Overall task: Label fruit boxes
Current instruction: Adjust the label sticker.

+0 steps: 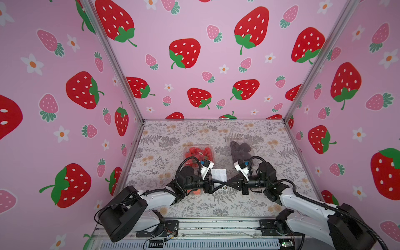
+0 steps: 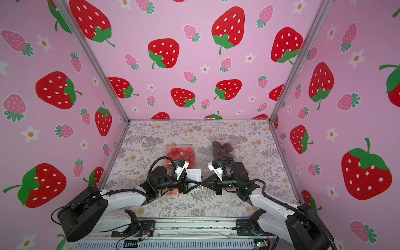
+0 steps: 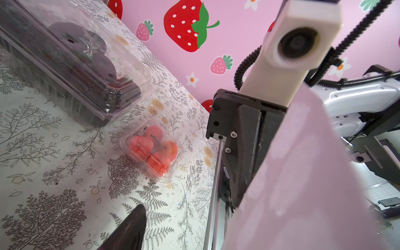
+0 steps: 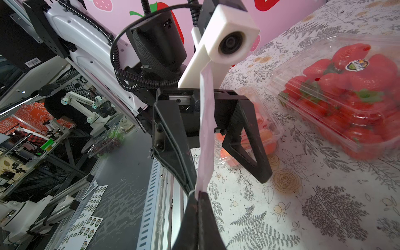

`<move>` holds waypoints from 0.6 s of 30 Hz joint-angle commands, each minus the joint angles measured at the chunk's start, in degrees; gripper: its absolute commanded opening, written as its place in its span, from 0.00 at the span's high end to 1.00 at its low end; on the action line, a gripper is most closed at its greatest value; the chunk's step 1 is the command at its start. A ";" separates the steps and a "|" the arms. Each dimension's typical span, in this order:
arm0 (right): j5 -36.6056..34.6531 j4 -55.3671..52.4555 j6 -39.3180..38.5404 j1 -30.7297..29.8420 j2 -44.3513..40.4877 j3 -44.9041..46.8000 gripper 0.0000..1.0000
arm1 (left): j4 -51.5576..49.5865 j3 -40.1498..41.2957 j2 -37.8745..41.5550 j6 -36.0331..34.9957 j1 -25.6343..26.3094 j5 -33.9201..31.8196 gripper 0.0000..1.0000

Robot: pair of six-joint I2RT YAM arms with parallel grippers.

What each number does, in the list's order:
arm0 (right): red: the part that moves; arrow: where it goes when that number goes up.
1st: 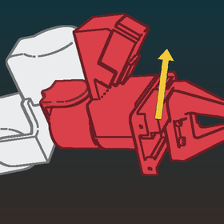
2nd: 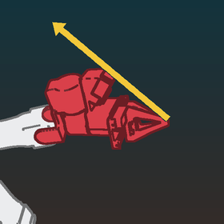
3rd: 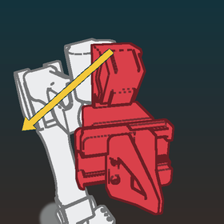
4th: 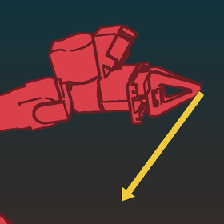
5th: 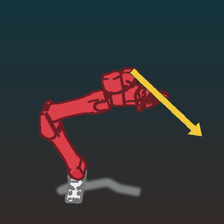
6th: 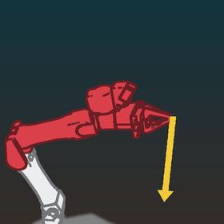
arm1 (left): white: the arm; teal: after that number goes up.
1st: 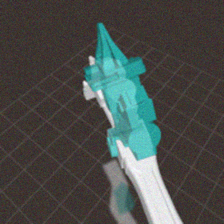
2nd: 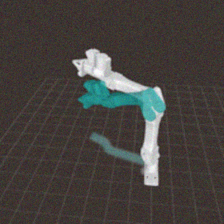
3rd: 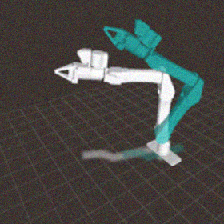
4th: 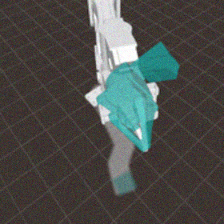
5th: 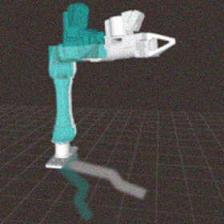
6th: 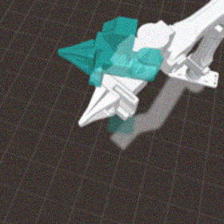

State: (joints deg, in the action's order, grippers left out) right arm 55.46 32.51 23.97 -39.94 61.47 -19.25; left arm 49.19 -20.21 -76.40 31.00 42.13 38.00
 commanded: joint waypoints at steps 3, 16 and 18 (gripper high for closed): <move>0.57 1.53 -0.50 -0.32 -0.64 -0.75 1.00 | 2.50 -1.94 0.00 0.12 0.04 -0.25 0.30; 0.31 0.44 -0.33 0.35 -1.75 -1.05 1.00 | 2.62 1.66 5.56 -1.02 -0.53 1.11 0.72; 0.22 0.29 -0.32 0.39 -1.62 -1.23 1.00 | 2.58 1.65 5.65 -1.11 -0.51 1.20 0.78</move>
State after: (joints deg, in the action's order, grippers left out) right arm 54.68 32.08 23.97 -39.64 59.70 -19.25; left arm 49.98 -18.76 -71.48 30.74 41.82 38.22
